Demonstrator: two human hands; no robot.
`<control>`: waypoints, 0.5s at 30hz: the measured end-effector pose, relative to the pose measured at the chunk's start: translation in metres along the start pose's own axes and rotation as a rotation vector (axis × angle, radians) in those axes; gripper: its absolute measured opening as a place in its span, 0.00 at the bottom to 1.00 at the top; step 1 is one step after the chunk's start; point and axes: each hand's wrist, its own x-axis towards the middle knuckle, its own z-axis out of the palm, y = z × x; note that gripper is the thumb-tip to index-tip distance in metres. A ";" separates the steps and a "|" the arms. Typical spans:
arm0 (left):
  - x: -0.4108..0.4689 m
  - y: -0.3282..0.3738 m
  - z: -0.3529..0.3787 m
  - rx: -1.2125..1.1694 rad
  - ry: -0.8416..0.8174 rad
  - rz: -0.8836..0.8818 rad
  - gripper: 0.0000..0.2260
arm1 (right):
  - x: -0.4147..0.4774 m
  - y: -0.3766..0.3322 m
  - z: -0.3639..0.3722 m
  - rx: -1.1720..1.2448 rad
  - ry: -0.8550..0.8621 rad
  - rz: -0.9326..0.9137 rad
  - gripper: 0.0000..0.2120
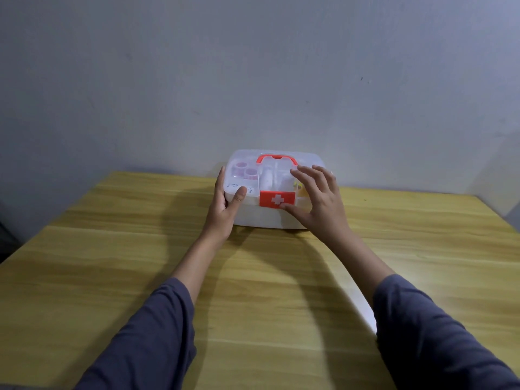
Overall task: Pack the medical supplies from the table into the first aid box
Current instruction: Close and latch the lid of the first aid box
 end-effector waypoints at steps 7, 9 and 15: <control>0.005 0.002 0.003 0.020 -0.033 -0.024 0.31 | -0.001 0.000 -0.015 0.293 -0.082 0.300 0.41; 0.006 0.004 0.008 0.026 -0.060 -0.030 0.32 | -0.004 0.003 -0.019 0.370 -0.089 0.411 0.45; 0.016 0.008 0.035 0.052 -0.111 -0.065 0.33 | -0.002 0.025 -0.028 0.390 -0.094 0.525 0.48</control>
